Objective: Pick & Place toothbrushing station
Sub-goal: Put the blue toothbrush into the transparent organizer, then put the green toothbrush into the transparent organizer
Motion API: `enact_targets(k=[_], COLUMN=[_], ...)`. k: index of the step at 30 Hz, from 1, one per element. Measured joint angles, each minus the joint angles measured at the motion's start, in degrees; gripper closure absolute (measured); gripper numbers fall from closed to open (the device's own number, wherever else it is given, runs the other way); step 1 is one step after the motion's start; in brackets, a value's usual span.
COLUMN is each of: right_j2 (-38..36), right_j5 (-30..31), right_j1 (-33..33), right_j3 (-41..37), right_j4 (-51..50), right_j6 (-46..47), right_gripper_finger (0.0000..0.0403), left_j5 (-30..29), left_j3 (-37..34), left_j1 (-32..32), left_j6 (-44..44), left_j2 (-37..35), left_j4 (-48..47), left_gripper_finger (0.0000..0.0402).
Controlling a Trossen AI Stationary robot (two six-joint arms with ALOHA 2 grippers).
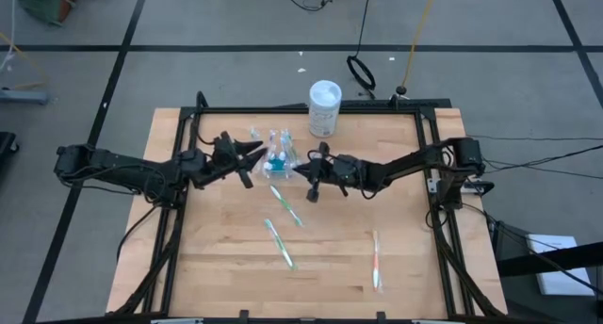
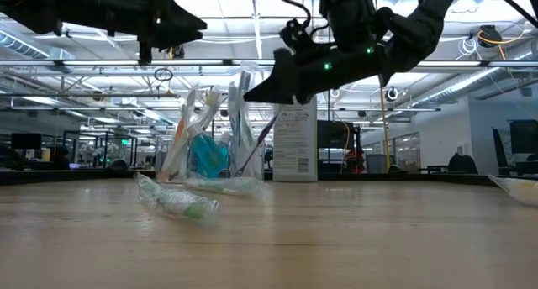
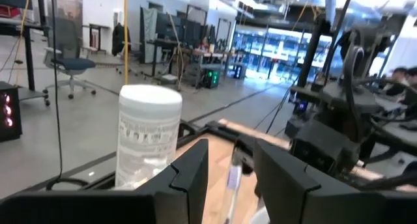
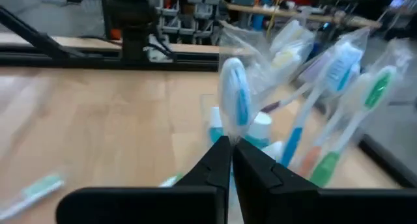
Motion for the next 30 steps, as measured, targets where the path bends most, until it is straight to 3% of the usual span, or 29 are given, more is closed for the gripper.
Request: enact_targets(k=[9,16,23,30], right_j2=[-4.8,-5.5,-5.5,-6.5], right_j5=[-0.2,0.1,6.2,9.5], right_j1=[0.1,0.0,-1.3,-1.1], right_j3=[-0.9,-1.4,-1.4,-1.4], right_j4=[-6.2,-6.9,-12.9,-11.6], right_j6=[0.5,6.8,6.7,6.7], right_gripper_finger=[0.0399,0.0392,0.0315,0.0230], left_j5=[-0.1,-0.1,0.4,0.5], left_j3=[0.0,0.0,0.0,0.0], left_j1=[0.1,0.8,0.8,0.8], left_j6=[2.2,3.4,3.1,2.7], left_j2=[0.0,0.0,0.0,0.0], left_j4=[7.5,11.2,12.3,12.3], left_gripper_finger=[0.0273,0.0273,0.0273,0.0273])
